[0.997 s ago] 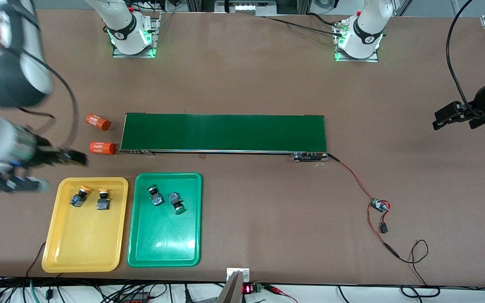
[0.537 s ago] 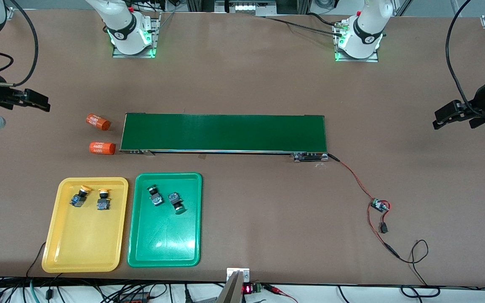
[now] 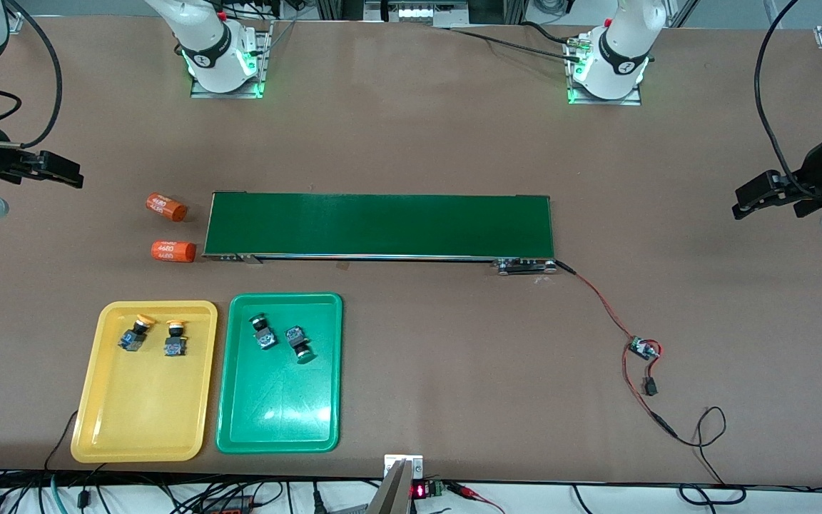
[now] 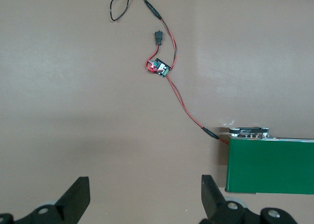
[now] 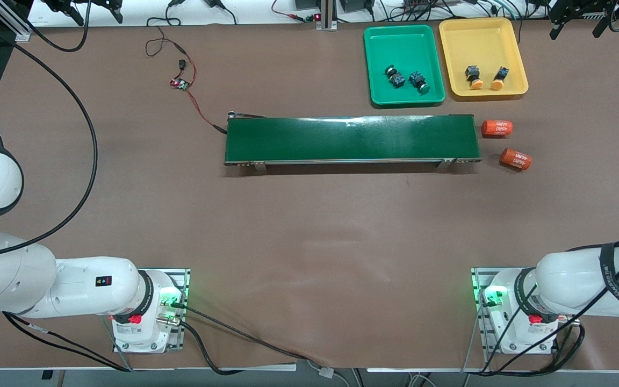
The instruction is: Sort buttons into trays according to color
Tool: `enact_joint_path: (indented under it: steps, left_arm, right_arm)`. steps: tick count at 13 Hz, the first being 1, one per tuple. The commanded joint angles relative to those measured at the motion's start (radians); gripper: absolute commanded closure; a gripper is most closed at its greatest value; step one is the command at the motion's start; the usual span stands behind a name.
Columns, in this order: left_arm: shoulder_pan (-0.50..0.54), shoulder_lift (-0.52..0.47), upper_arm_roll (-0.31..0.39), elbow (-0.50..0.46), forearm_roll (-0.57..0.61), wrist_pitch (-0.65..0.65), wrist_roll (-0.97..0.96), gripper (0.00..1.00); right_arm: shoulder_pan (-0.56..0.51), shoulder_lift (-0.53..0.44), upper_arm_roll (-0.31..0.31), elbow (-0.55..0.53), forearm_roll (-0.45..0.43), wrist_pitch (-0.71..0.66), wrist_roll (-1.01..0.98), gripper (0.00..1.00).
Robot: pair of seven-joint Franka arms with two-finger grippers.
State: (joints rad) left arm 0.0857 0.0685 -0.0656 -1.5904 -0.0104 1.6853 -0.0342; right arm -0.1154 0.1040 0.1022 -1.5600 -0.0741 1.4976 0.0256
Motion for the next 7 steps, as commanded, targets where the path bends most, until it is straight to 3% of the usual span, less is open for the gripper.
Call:
enact_joint_path:
  steps: [1, 7]
  left_arm:
    - [0.003, -0.030, 0.001, -0.026, -0.013, -0.003, 0.014, 0.00]
    - [0.005, -0.030, 0.003, -0.025, -0.013, -0.004, 0.014, 0.00]
  right_arm:
    - [0.008, 0.026, 0.008, 0.046, 0.014, -0.027, -0.003, 0.00]
    - [0.008, 0.028, 0.008, 0.041, 0.022, -0.028, -0.001, 0.00]
